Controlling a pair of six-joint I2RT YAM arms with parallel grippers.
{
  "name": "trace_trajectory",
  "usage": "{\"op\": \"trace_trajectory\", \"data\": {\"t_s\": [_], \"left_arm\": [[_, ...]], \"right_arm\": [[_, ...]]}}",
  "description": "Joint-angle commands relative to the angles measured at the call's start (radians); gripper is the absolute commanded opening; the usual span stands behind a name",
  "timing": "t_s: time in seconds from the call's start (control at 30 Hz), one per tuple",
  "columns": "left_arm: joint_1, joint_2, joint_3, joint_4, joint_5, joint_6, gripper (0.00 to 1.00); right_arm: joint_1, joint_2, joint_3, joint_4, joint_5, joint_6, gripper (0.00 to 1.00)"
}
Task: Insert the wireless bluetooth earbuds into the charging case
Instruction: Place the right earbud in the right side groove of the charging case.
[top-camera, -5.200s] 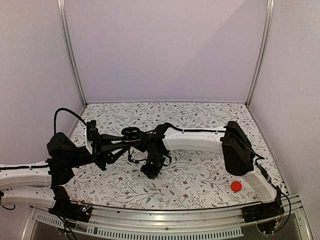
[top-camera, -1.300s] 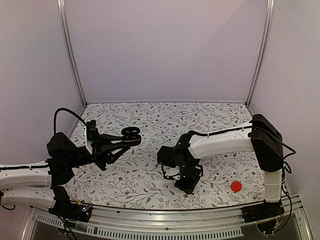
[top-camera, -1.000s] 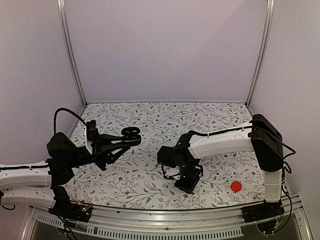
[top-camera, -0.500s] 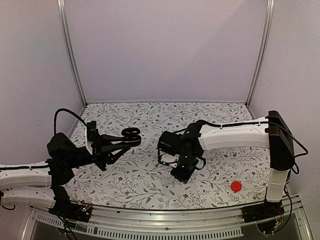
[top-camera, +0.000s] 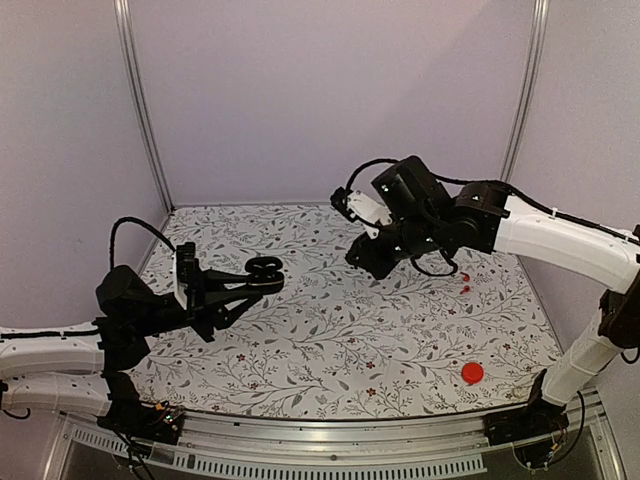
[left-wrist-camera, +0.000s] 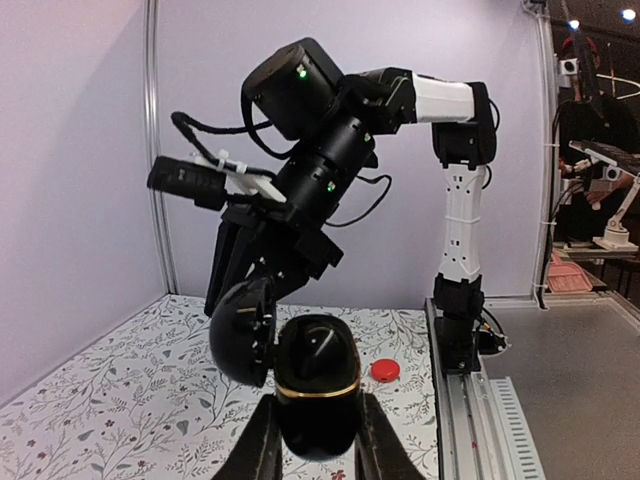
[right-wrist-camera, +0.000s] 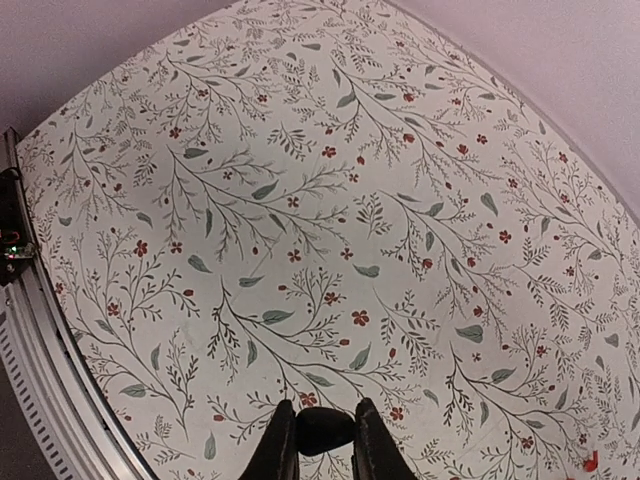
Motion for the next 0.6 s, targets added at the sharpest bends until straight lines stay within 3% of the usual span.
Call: {"op": "trace_trajectory", "data": {"t_s": [0.0, 0.2, 0.57], "left_arm": [[0.012, 0.017, 0.010, 0.029, 0.004, 0.006, 0.16], [0.012, 0.046, 0.028, 0.032, 0.033, 0.006, 0.16], [0.012, 0.082, 0.038, 0.052, 0.074, -0.001, 0.16]], "right_arm": [[-0.003, -0.100, -0.017, 0.182, -0.021, -0.067, 0.13], [-0.005, -0.207, -0.082, 0.369, -0.153, -0.107, 0.13], [-0.005, -0.294, -0.152, 0.549, -0.333, -0.142, 0.12]]}}
